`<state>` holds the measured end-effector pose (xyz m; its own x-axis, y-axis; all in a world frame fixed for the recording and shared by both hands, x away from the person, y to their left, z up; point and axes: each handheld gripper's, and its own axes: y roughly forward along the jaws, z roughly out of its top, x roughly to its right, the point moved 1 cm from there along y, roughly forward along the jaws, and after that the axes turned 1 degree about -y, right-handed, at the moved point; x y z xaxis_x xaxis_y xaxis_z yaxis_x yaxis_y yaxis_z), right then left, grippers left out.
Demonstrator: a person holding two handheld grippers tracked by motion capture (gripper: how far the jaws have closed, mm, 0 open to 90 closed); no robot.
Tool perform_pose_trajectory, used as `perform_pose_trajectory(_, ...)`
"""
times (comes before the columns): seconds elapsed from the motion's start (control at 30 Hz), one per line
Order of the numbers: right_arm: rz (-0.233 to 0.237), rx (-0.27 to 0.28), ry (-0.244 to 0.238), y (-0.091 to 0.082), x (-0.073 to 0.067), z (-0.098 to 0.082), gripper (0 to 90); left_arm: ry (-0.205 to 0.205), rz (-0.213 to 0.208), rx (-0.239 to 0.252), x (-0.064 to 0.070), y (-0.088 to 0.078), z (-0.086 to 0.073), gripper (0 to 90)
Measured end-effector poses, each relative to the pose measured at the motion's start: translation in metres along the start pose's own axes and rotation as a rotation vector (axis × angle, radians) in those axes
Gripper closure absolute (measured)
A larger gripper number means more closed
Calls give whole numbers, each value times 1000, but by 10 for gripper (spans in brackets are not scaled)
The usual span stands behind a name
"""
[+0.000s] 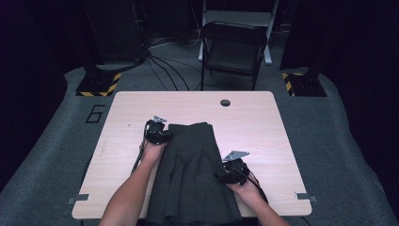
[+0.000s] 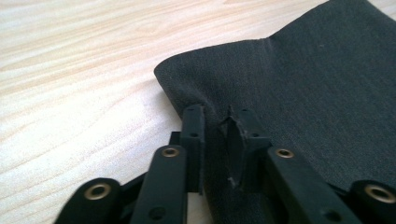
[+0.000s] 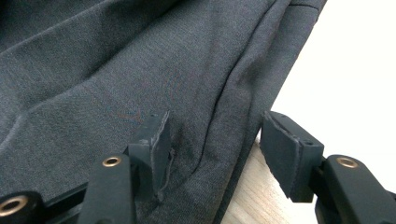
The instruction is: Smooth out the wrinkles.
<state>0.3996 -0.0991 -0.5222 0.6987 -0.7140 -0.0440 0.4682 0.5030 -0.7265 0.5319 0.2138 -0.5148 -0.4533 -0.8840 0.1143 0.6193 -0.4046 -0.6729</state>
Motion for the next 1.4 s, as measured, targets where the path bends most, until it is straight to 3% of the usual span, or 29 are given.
perform_pose_trajectory(0.43, 3, 1, 6, 1, 0, -1, 422, 18, -16, 56, 8, -14, 7, 840)
perform_pose_trajectory(0.7, 2, 6, 8, 1, 0, -1, 420, 74, -55, 111, 23, -27, 13, 849)
perform_pose_trajectory(1.03, 4, 6, 28, 1, 0, -1, 415, 129, -113, 185, 46, -46, 21, 855)
perform_pose_trajectory(1.3, 4, 5, 28, 1, 0, -1, 413, 234, -179, 221, 76, -63, 29, 856)
perform_pose_trajectory(1.4, 3, 6, 28, 1, 0, -1, 413, 253, -209, 229, 89, -66, 27, 856)
